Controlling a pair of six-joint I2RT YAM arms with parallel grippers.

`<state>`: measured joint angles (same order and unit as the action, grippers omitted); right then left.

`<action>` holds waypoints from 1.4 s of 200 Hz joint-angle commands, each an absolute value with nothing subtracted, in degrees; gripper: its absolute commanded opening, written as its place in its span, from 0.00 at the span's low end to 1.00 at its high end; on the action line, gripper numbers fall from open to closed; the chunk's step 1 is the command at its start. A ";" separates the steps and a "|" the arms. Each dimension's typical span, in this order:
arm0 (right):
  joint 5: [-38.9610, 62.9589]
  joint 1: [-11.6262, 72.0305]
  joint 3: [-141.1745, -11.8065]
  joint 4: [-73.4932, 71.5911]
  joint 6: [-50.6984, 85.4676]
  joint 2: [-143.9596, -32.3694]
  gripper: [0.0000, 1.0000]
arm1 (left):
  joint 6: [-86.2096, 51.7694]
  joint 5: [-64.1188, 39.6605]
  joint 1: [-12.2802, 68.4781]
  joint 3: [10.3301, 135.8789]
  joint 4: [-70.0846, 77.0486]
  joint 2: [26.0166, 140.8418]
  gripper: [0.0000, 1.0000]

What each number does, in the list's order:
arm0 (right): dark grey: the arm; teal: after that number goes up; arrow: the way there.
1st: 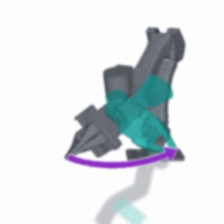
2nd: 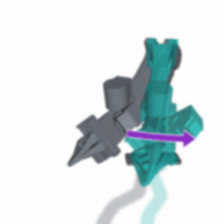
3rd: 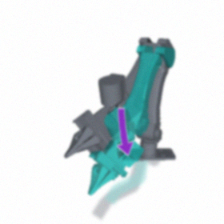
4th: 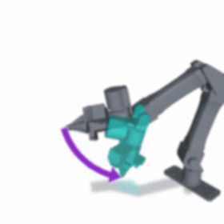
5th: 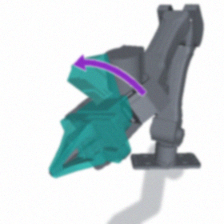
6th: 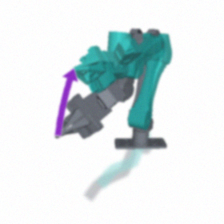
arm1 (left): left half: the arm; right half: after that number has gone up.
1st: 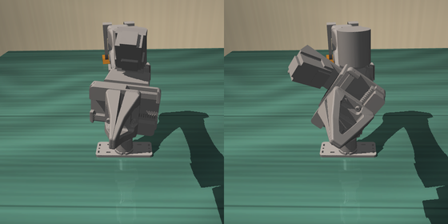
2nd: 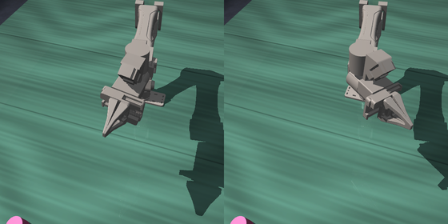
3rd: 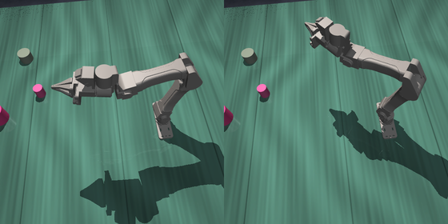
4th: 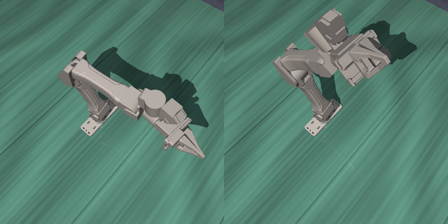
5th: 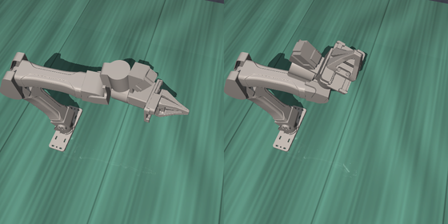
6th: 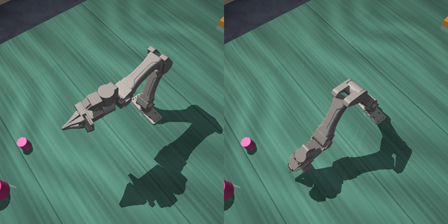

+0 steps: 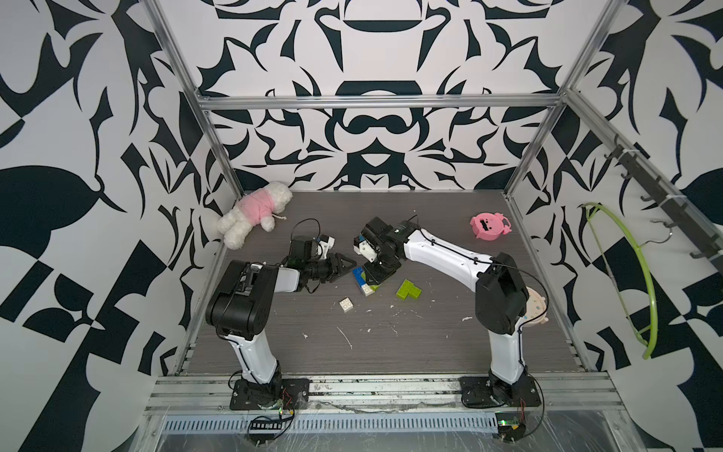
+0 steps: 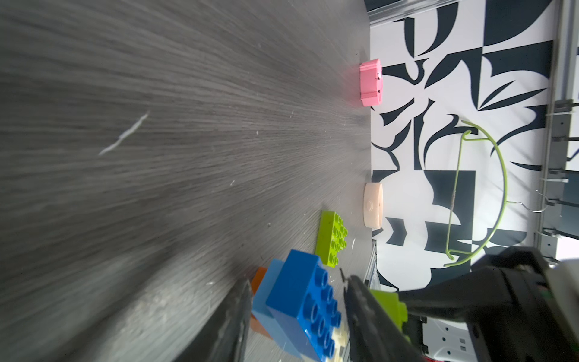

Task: Assemble a heart with lego
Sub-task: Assemble the lego brick with the lego brick.

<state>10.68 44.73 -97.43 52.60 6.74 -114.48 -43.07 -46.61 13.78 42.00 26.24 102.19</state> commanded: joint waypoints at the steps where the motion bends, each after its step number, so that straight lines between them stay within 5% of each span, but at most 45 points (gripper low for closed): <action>1: 10.70 45.17 -100.17 54.60 7.38 -114.07 0.15 | -43.70 -48.70 13.79 41.78 28.91 103.49 0.50; 182: 9.99 46.11 -105.06 60.50 12.50 -117.31 0.15 | -48.87 -46.92 16.15 37.96 38.92 106.35 0.34; 280: 8.18 47.61 -105.77 62.66 13.53 -117.40 0.15 | -48.60 -42.56 16.13 34.12 38.01 100.60 0.33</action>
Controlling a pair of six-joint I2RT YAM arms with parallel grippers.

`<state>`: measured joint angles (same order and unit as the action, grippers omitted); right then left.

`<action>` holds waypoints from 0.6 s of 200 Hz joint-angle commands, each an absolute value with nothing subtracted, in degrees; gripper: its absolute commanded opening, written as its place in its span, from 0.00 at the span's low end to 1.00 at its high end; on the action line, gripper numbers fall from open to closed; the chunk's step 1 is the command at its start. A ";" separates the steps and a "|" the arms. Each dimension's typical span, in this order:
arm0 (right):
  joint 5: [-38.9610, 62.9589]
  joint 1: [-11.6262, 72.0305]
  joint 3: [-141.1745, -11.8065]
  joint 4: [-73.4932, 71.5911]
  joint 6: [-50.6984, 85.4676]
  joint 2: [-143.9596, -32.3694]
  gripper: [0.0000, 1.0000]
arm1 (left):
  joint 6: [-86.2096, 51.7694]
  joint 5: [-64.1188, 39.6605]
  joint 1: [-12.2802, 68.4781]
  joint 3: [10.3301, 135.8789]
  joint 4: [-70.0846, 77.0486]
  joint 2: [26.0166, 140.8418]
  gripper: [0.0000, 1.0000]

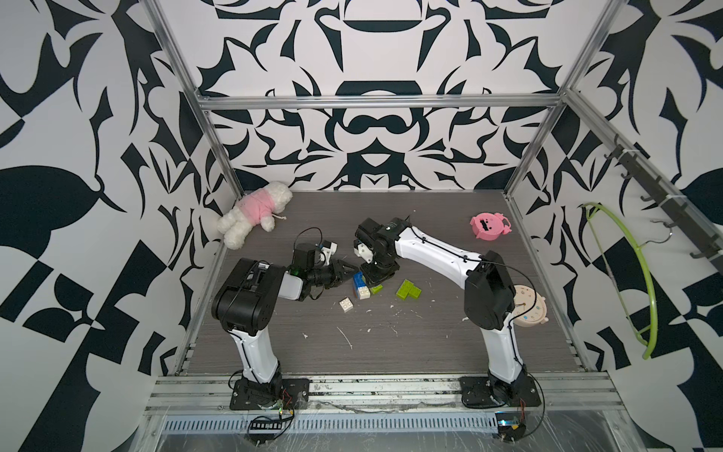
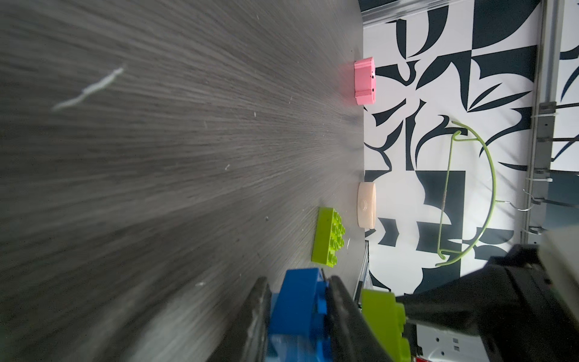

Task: Assemble a heart with lego
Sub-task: Assemble the lego brick with the lego brick.

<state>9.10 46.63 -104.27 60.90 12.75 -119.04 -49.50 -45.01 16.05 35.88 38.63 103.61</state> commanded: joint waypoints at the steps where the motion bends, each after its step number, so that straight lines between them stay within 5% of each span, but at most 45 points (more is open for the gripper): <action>1: 8.18 47.63 -105.71 62.57 13.53 -117.37 0.15 | -48.60 -42.46 16.10 34.02 37.98 100.44 0.33; 120: 10.36 49.74 -102.11 57.52 16.99 -116.01 0.15 | -51.15 -37.15 16.25 27.45 44.47 96.54 0.35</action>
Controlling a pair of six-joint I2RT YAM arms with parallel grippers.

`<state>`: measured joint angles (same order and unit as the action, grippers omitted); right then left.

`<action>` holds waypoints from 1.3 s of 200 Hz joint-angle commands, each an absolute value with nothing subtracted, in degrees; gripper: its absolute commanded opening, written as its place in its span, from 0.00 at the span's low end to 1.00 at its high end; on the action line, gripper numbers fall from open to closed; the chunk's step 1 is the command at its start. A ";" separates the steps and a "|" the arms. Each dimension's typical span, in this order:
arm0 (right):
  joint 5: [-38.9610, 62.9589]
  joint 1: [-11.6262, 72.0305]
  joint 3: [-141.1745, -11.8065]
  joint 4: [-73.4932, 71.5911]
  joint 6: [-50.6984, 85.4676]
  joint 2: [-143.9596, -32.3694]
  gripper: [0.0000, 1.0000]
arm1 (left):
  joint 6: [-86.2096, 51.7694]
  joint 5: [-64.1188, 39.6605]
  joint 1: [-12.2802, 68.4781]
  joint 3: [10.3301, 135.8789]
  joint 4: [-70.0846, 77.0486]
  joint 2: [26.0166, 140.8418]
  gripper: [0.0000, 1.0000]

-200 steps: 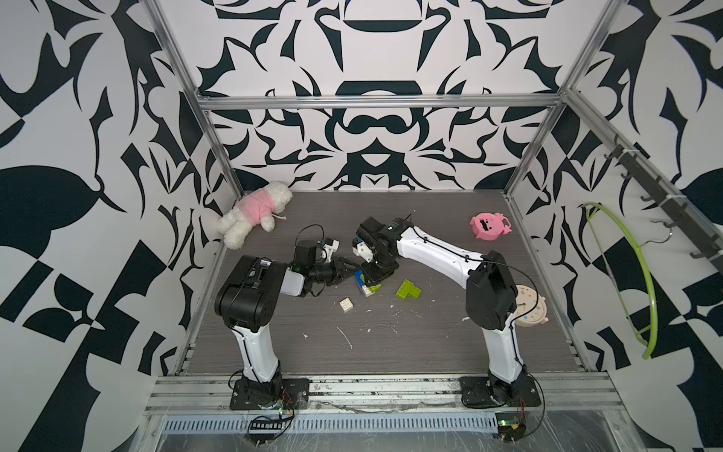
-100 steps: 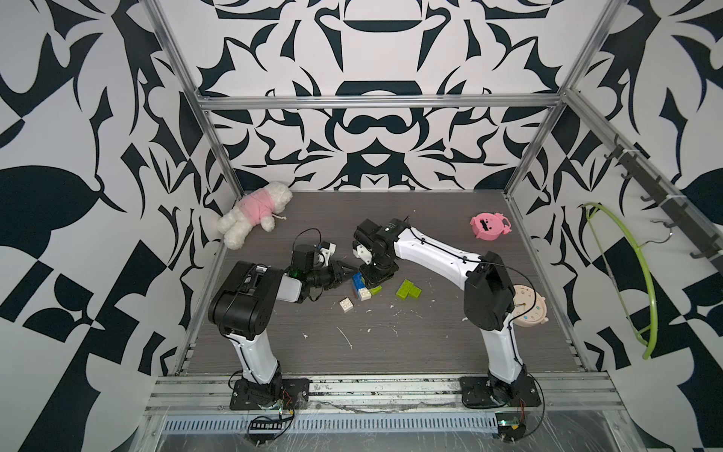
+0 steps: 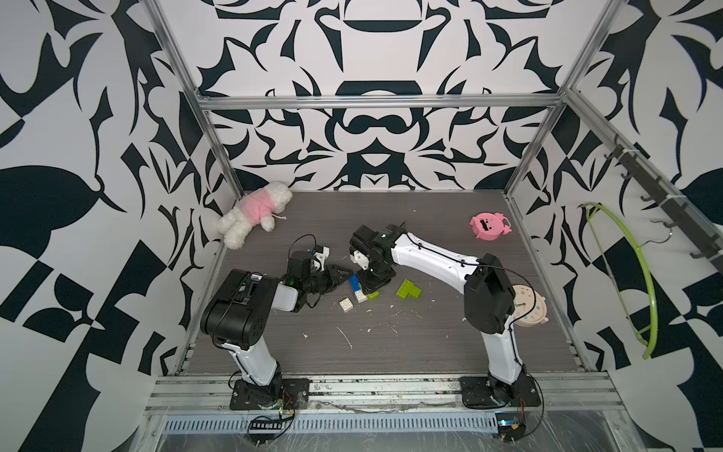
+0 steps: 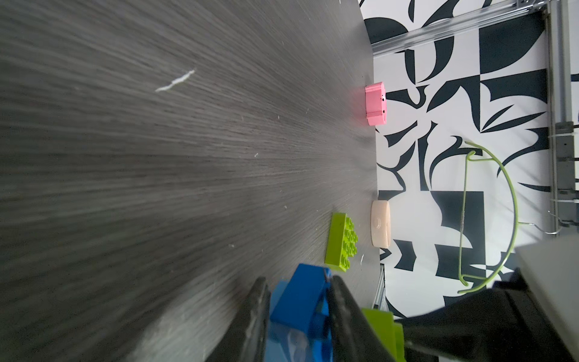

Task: Assemble a heart with lego
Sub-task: Assemble the lego brick with the lego brick.

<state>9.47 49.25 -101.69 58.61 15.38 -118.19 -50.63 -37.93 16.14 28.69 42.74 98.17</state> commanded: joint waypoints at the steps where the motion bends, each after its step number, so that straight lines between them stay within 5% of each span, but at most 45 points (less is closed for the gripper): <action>1: 10.37 49.79 -102.12 57.50 16.98 -116.01 0.15 | -51.11 -37.16 16.26 27.39 44.47 96.44 0.35; 260: 6.35 52.66 -106.76 63.62 21.42 -122.20 0.16 | -51.05 -36.05 17.05 26.04 44.25 94.52 0.35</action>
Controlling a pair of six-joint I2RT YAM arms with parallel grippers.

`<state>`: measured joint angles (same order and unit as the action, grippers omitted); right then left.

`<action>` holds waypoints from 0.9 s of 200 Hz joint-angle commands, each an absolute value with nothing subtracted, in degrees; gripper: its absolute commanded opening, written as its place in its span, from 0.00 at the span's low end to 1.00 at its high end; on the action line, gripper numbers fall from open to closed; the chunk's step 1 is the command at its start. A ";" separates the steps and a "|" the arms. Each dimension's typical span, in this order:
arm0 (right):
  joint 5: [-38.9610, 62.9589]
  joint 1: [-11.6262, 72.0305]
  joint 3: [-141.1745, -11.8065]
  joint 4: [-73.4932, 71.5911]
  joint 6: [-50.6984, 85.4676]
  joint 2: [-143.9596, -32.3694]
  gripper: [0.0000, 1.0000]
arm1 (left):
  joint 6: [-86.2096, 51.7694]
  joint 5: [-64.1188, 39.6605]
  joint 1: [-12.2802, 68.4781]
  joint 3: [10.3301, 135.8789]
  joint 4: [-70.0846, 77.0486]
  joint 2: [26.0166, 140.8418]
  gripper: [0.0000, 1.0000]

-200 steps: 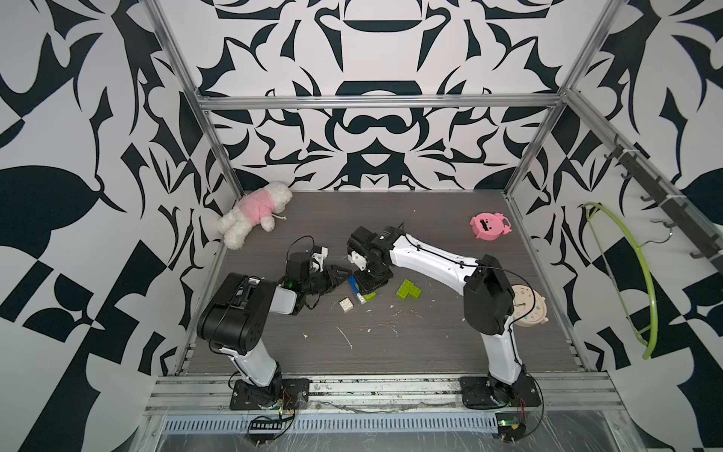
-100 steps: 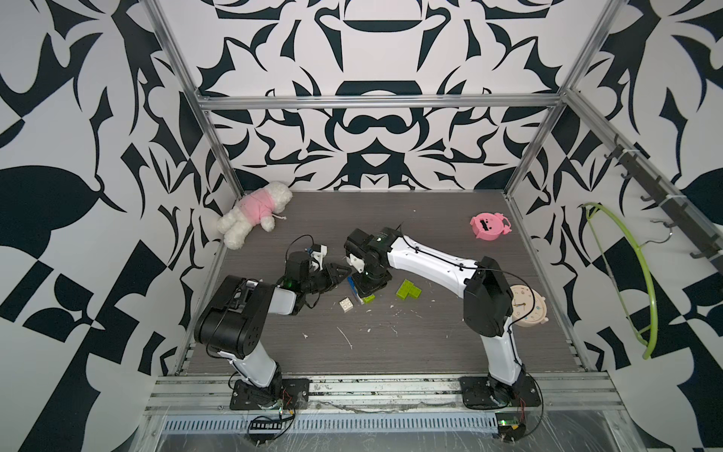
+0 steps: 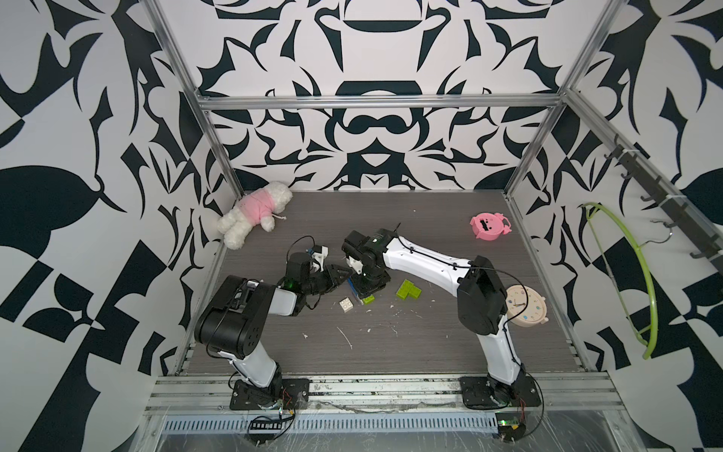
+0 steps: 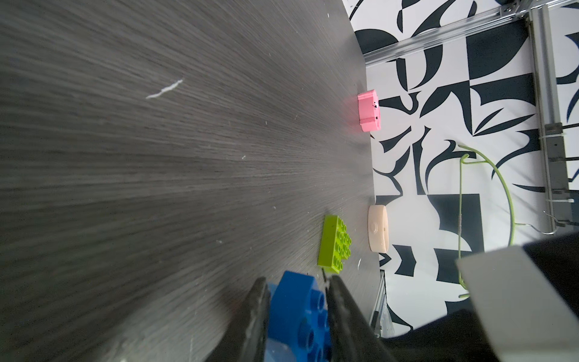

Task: Assemble a heart with lego
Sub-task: Assemble the lego brick with the lego brick.

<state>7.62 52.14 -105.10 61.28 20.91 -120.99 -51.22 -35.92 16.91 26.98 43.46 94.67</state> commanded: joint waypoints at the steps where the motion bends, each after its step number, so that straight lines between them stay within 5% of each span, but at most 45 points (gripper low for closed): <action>1: 6.34 52.65 -106.82 63.67 21.43 -122.23 0.16 | -51.06 -36.04 17.05 26.03 44.32 94.54 0.35; 180: 5.22 53.67 -104.40 66.30 19.97 -122.06 0.15 | -54.59 -37.35 17.32 23.71 52.99 98.66 0.33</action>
<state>5.93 53.36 -106.26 64.58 20.67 -122.04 -53.56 -36.34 17.17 24.88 49.87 97.19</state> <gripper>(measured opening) 0.308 0.339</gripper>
